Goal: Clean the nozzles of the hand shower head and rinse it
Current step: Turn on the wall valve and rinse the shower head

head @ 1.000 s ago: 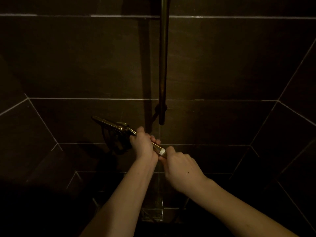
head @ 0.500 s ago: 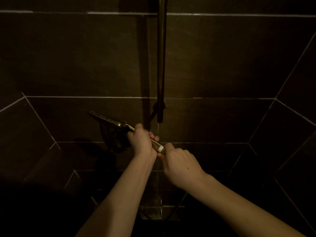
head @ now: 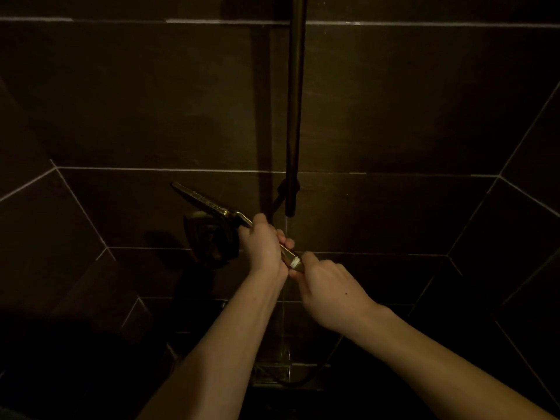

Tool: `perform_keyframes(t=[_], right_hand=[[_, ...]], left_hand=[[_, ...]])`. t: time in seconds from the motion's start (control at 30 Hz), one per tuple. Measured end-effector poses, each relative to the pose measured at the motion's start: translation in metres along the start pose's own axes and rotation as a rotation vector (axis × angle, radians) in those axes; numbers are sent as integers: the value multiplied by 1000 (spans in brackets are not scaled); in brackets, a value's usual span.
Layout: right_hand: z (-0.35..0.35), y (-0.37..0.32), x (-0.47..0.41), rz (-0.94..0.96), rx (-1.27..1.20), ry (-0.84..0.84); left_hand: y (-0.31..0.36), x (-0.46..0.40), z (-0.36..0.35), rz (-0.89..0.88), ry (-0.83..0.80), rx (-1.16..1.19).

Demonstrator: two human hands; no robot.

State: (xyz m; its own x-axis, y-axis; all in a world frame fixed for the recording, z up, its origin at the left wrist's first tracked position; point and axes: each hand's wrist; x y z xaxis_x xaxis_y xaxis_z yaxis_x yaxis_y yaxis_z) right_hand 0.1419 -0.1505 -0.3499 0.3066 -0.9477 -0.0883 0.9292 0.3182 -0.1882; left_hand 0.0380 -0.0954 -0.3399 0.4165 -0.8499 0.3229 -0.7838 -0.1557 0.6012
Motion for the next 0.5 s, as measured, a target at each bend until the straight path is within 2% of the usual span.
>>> perform_keyframes(t=[0.13,0.27,0.37,0.5], right_hand=[[3,3,0,-7,-221,-88],[6,9,2,-33,-414,-122],[5,9,3,-54,-446,-104],[1,3,7,-63,-396,-83]], left_hand=[[0,-1,2,9,-51,30],[3,0,5,111,-101,14],[7,5,4,103,-80,-109],[6,10,4,34,-49,-159]])
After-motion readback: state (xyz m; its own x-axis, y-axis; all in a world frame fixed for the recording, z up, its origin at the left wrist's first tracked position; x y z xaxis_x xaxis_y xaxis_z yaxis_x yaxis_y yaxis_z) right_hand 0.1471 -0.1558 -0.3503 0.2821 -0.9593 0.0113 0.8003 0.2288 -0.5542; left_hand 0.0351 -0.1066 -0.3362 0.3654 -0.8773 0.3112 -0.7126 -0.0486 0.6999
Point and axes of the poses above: each hand's wrist, its own x-axis away from the middle knuckle, its own z-axis out of the back of the hand, y = z × x, and after that the axes turned 13 degrees about x, right-handed
